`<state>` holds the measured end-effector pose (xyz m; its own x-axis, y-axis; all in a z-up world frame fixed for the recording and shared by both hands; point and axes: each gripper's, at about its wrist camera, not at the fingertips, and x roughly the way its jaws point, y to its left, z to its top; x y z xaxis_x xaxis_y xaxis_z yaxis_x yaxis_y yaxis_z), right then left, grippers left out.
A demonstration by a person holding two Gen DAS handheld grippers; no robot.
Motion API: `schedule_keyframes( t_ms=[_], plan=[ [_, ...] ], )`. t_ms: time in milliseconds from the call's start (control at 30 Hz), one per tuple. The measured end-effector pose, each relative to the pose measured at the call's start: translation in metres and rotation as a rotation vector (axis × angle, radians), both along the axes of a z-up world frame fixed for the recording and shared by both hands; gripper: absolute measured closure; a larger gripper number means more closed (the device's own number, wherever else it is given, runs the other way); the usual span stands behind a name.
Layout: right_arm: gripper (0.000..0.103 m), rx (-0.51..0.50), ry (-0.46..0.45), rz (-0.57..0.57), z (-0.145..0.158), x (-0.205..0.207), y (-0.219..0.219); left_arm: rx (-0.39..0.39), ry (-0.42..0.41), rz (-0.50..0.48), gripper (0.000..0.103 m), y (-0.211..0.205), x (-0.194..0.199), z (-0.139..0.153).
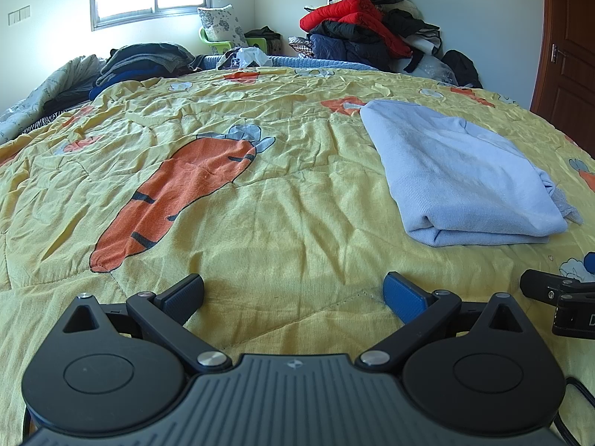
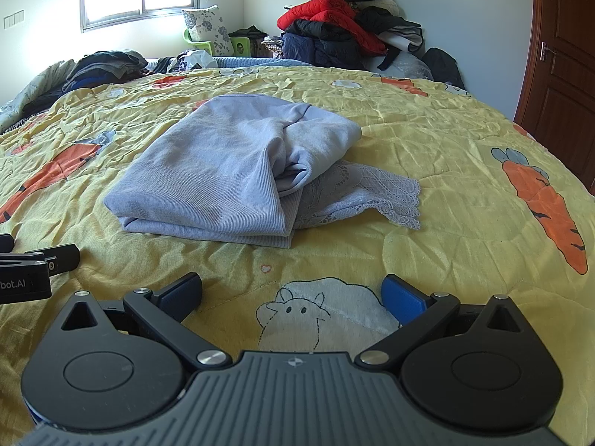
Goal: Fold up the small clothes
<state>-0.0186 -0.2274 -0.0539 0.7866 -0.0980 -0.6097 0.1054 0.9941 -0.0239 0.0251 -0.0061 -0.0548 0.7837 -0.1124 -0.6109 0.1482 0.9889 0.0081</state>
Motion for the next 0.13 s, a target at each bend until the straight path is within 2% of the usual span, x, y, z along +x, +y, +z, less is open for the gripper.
schedule_keyframes(
  t_ms=[133],
  plan=[
    [0.000,0.000,0.000,0.000,0.0000,0.0000,0.0000,0.001,0.000,0.000,0.000,-0.0002,0.0001,0.0000]
  ],
)
